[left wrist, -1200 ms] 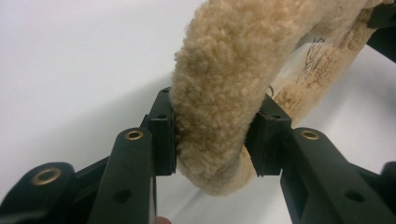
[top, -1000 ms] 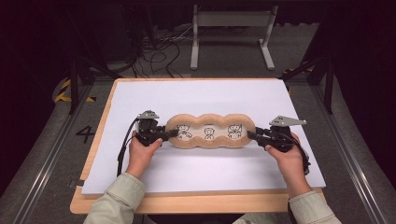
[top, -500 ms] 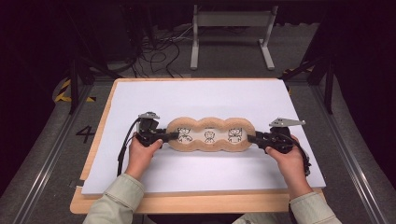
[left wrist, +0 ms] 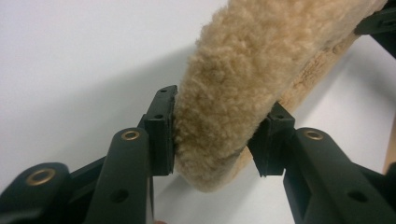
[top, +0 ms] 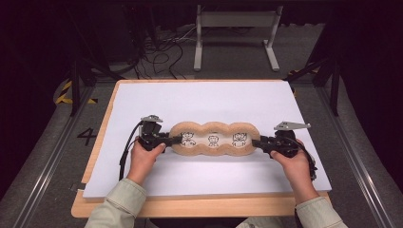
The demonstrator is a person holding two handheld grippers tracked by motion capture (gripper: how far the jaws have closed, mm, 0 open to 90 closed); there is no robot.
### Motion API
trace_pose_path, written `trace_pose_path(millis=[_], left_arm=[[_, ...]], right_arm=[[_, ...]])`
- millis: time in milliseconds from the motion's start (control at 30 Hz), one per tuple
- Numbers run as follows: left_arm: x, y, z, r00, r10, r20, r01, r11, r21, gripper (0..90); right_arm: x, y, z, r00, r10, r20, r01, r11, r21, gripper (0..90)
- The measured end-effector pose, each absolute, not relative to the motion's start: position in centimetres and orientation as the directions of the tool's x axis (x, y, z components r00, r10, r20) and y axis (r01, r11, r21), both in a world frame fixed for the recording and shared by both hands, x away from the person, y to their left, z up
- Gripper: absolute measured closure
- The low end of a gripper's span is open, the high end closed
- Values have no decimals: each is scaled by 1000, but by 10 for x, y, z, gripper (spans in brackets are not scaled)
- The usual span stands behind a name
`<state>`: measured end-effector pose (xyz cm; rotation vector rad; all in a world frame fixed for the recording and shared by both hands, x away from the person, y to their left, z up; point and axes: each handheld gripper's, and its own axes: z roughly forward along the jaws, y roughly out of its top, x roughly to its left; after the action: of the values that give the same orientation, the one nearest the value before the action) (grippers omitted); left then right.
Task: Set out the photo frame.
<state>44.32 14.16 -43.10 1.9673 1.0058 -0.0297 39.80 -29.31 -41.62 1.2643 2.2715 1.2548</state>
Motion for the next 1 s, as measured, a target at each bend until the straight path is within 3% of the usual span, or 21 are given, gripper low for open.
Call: trace_pose_path(millis=[100, 333, 1000], left_arm=[[438, 138, -428, 675, 671, -305, 625, -301, 720, 539], [431, 147, -424, 663, 701, -264, 620, -316, 718, 437], [393, 179, -412, 638, 751, -169, 544, -285, 789, 325]], right_arm=[[398, -292, -415, -597, 786, 162, 561, 265, 784, 607], [397, -291, -414, -593, 796, 122, 546, 286, 787, 484], [400, -304, -394, -638, 768, 59, 495, 350, 796, 357]])
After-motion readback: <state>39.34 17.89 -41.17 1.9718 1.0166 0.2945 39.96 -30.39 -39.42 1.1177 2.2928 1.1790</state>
